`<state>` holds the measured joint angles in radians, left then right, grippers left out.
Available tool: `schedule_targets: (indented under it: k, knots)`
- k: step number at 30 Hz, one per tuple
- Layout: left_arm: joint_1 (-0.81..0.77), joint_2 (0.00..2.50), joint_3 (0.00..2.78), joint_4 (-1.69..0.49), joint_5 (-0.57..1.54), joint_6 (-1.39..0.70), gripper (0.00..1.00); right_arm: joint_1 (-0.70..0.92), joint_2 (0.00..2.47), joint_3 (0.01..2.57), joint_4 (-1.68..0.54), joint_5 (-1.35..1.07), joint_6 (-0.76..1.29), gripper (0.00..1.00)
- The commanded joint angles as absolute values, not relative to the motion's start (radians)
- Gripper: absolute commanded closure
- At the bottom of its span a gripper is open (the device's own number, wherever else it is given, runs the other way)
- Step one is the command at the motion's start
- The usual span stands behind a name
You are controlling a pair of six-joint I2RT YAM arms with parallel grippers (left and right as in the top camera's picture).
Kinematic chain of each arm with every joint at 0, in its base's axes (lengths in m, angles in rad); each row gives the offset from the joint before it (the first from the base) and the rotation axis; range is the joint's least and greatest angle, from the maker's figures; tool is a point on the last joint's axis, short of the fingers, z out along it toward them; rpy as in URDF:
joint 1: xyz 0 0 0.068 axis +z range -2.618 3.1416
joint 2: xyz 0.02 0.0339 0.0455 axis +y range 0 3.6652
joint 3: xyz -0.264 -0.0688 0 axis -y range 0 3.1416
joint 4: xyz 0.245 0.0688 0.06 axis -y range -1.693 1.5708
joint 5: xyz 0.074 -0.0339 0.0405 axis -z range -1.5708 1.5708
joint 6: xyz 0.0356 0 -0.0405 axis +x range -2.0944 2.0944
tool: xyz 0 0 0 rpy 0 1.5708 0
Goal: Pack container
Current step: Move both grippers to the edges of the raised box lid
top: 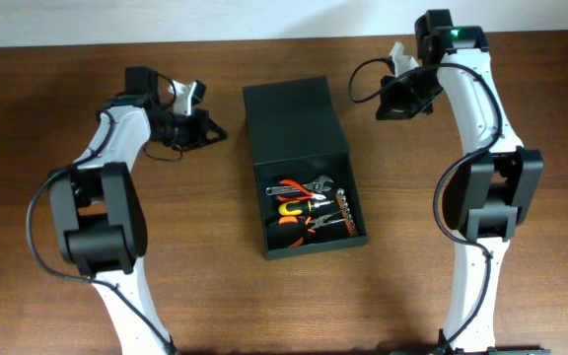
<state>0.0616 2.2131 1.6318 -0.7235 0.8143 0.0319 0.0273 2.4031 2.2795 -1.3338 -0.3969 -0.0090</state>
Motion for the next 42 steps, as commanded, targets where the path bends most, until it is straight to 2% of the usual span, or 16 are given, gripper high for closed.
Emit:
schedule_targets:
  k: [1,20,42]
  knots:
    - [0.064,2.256,1.635,-0.710,0.966,0.062,0.98,0.027,2.433,2.276,-1.331,-0.416,-0.027,0.96]
    - [0.011,2.355,1.635,-0.732,0.981,0.033,0.98,0.027,2.449,2.148,-1.258,-0.443,-0.030,0.96]
    - [-0.004,2.357,1.635,-0.606,1.020,-0.061,0.98,0.066,2.449,2.131,-1.231,-0.520,-0.116,0.96]
